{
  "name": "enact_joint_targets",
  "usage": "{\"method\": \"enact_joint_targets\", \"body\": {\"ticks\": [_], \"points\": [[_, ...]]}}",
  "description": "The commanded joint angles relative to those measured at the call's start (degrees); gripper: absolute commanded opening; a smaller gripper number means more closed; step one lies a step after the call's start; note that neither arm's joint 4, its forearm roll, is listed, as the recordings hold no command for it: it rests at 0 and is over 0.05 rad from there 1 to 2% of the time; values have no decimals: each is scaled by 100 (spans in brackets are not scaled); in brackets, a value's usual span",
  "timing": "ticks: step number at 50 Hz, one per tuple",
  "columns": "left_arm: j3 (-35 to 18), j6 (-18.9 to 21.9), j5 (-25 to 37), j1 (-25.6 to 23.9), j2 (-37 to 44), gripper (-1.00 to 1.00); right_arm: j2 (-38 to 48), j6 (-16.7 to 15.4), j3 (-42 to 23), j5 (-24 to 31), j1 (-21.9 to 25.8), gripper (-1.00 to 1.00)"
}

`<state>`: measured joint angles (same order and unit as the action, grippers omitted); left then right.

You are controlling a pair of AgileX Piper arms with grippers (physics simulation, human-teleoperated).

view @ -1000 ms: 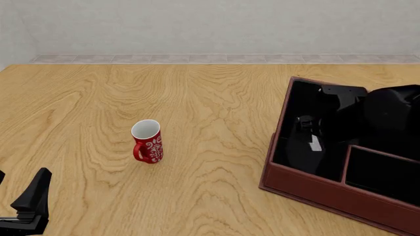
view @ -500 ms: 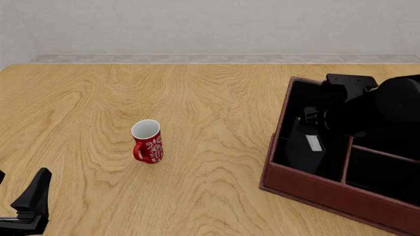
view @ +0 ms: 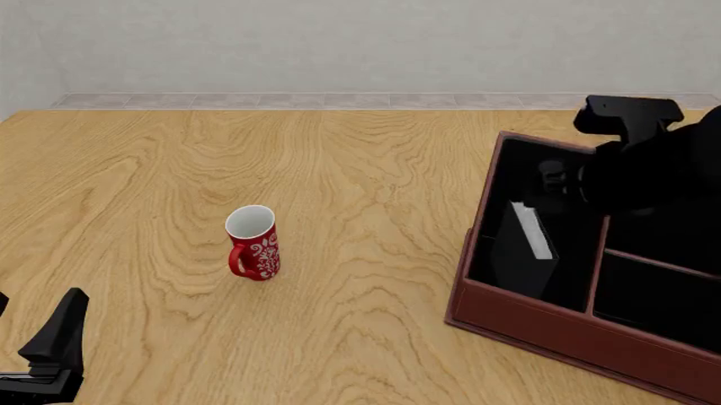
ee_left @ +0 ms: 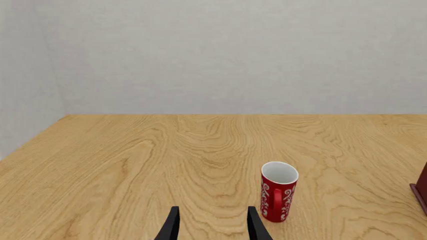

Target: Pick up the book and place it in the left compartment of the caddy.

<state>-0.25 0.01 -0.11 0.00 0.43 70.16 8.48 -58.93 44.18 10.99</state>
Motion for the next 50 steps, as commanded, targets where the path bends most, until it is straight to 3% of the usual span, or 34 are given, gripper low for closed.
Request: {"method": "enact_joint_targets", "body": {"ticks": [1, 35, 50], "points": [[0, 0, 0, -1, 0, 100, -266, -9, -137, 251, 71, 100], [0, 0, 0, 0, -1, 100, -642, -108, -854, 764, 296, 100], [0, -1, 0, -1, 0, 100, -1041, -178, -1088, 728, 938, 100]]}}
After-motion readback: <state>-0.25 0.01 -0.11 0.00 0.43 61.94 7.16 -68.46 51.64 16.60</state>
